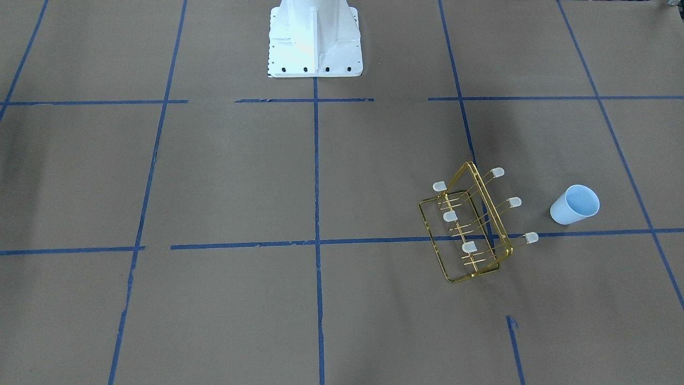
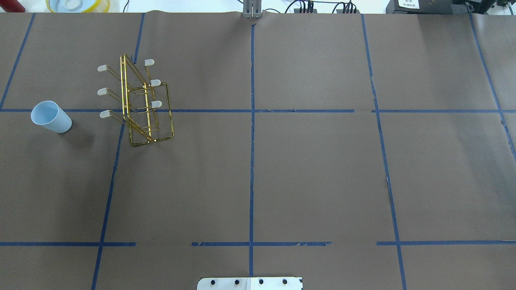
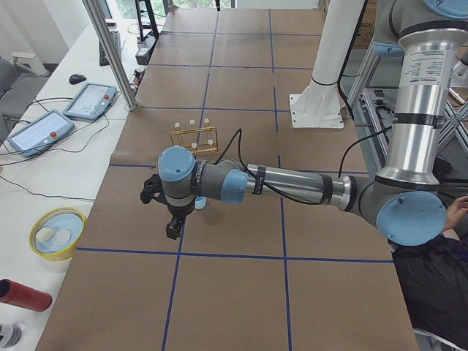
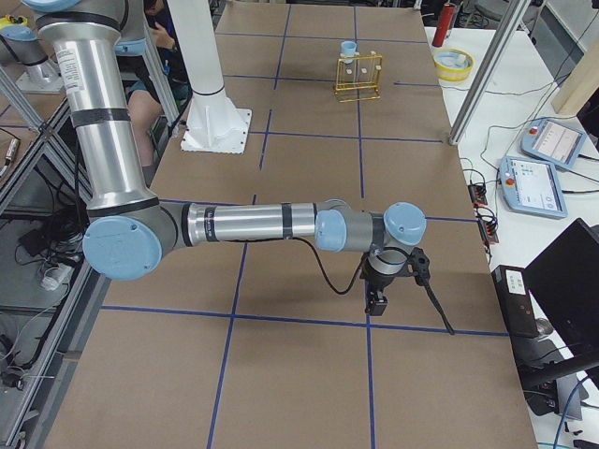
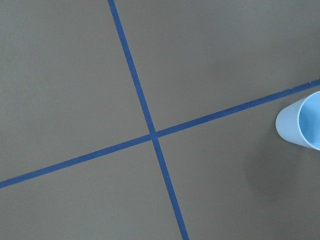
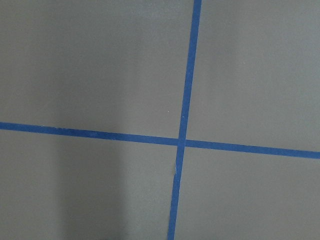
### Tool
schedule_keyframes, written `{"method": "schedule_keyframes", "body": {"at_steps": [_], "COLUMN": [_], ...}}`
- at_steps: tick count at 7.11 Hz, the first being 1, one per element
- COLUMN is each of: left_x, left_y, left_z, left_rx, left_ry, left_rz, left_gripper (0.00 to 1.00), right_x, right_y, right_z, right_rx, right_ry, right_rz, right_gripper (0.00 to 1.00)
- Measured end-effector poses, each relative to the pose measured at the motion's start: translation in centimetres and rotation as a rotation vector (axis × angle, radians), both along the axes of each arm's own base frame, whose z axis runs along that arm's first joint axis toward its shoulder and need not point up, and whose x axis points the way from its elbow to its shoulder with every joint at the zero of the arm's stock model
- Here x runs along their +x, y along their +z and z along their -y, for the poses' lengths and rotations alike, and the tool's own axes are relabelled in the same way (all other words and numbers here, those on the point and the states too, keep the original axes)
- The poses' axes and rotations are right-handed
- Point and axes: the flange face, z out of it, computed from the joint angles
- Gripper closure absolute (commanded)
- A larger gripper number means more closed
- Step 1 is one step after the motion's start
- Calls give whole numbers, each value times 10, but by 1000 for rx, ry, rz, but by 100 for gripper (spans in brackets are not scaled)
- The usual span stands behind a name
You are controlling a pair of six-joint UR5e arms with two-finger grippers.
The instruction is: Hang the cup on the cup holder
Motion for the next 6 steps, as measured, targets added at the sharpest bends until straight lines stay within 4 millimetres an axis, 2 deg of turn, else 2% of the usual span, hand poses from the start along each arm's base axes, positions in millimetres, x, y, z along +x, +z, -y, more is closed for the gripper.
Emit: {"method": "schedule_keyframes", "body": {"at_steps": [4, 6], "left_x": [2, 3], "left_y": [-18, -33], "left_z": [10, 14], "left_rx": [57, 61], "left_ry": [-15, -55], "left_rz": [-7, -20], "left_gripper": [0, 0], "right_x": [0, 0], "right_y": [0, 0], "right_z": [0, 0], "right_rx": [0, 0], "right_ry": [1, 1], "right_rz": [0, 0], "right_gripper": [0, 0]}}
